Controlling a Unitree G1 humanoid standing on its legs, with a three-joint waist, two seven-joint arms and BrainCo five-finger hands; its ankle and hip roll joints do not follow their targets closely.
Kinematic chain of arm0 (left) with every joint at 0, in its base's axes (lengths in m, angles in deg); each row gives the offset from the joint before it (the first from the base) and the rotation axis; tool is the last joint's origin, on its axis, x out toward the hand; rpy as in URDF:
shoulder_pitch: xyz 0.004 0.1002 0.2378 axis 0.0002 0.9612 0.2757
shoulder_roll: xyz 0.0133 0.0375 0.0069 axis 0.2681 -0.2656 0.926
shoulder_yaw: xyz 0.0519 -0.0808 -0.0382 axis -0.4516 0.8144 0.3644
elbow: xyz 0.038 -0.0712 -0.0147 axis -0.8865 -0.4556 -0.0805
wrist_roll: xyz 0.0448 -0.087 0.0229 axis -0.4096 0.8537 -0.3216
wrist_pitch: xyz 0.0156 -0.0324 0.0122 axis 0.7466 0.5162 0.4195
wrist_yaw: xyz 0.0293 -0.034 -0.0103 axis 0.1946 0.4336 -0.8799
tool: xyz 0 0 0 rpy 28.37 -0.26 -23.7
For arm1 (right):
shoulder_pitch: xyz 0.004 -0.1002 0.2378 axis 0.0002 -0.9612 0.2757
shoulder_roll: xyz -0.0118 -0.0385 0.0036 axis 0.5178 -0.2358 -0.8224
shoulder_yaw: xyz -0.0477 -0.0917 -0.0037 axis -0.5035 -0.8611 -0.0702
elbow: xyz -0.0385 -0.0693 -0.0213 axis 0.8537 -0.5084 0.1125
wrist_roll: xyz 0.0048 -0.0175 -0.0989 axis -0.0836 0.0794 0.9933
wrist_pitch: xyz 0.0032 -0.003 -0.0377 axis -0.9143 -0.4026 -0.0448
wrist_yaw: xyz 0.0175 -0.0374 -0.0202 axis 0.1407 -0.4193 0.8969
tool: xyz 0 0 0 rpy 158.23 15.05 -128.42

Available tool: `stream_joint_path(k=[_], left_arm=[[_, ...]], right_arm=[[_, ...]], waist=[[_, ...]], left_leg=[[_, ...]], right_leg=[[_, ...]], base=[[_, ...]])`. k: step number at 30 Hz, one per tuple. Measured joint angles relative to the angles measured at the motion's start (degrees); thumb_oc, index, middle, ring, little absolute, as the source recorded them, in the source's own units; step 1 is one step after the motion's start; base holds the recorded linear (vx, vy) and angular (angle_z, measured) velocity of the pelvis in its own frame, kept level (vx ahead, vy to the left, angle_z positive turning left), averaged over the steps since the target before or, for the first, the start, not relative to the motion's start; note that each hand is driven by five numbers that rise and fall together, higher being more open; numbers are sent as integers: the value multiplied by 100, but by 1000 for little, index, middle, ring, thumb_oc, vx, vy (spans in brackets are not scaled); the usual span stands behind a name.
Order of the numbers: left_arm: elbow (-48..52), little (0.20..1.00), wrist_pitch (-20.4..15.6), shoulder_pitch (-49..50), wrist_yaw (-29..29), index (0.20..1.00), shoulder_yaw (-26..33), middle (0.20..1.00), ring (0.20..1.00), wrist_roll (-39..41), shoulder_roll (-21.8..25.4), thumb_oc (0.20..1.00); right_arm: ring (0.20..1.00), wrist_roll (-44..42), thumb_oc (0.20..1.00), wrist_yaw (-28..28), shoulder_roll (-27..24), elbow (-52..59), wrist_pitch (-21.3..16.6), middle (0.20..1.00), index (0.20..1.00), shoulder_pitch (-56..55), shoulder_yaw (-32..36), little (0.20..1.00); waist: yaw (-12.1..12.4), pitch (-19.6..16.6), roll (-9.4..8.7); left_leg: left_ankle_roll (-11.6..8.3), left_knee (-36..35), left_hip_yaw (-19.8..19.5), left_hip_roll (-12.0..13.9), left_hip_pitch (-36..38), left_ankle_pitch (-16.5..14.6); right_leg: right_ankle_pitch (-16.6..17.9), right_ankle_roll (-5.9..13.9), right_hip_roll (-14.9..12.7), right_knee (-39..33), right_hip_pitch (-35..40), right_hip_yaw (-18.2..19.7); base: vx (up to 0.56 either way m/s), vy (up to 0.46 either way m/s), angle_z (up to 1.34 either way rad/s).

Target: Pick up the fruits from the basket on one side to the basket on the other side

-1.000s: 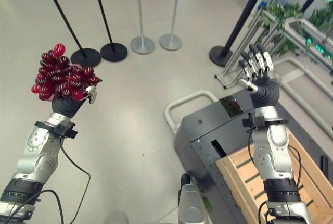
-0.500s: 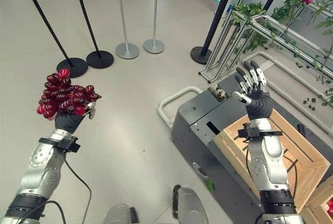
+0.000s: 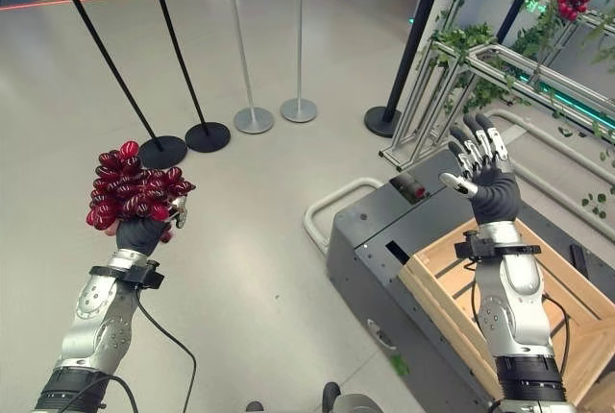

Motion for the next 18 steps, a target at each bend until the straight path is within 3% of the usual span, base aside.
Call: stream_joint_path(k=[5, 7, 10, 12, 13, 16, 17, 18], left_arm=[[0, 200, -2, 83, -29, 200, 2, 200, 200, -2, -19, 200], [0, 200, -5, 162, -43, 200, 3, 200, 200, 0, -24, 200], [1, 200, -2, 212, -46, 200, -5, 200, 200, -1, -80, 200], [1, 200, 0, 260, -50, 200, -7, 200, 200, 1, -86, 200], [5, 200, -5, 308, -48, 200, -6, 200, 200, 1, -71, 200], [15, 200, -10, 319, -55, 200, -1, 200, 200, 4, -72, 200], [15, 200, -11, 339, -62, 200, 4, 200, 200, 5, -72, 200], [16, 200, -8, 336, -71, 200, 3, 200, 200, 7, -61, 200]], right_arm=[[1000, -2, 1000, -95, -14, 1, 20, 1000, 1000, 0, -10, 1000], [1000, -3, 1000, -149, -17, -3, 27, 1000, 1000, 8, -26, 1000], [1000, -8, 1000, -182, -109, -3, 36, 1000, 1000, 7, -21, 1000], [1000, -8, 1000, -194, -146, -5, 39, 1000, 1000, 12, -21, 1000], [1000, -10, 1000, -197, -157, 4, 35, 1000, 1000, 30, -18, 1000], [1000, -13, 1000, -198, -252, -14, 39, 1000, 1000, 36, -18, 1000], [1000, -12, 1000, -198, -261, -27, 61, 1000, 1000, 39, -19, 1000], [1000, -11, 1000, -185, -298, -35, 71, 1000, 1000, 26, -14, 1000]], waist=[[19, -24, 18], [140, -20, 32], [139, -17, 57], [178, 44, 119], [327, 110, 201], [449, 339, 406], [505, 381, 464], [455, 520, 522]], left_leg=[[-33, -17, -293, -21, -41, 81], [-58, -49, -445, -43, -162, 171], [-119, 28, -915, -98, -387, 301], [-152, -15, -1127, -118, -530, 463], [-178, -9, -1225, -132, -682, 585], [-277, -73, -1397, -103, -979, 725], [-274, -73, -1395, -87, -1073, 731], [-323, 32, -1060, 27, -1343, 639]], right_leg=[[-57, -8, 1, -24, 120, -132], [-103, -15, 20, 6, 103, -171], [-145, -52, 4, -25, 99, -500], [-176, -84, -1, -3, 87, -642], [-207, -102, 12, 39, 16, -842], [-327, -188, -23, 300, -270, -1109], [-354, -205, 3, 438, -356, -1145], [-451, -283, -107, 673, -502, -1430]], base=[[-18, -86, 36], [-63, -144, 39], [-126, -83, 91], [-180, -37, 98], [-175, -15, 75], [-145, 24, 73], [-145, 58, 87], [-116, 45, 88]])
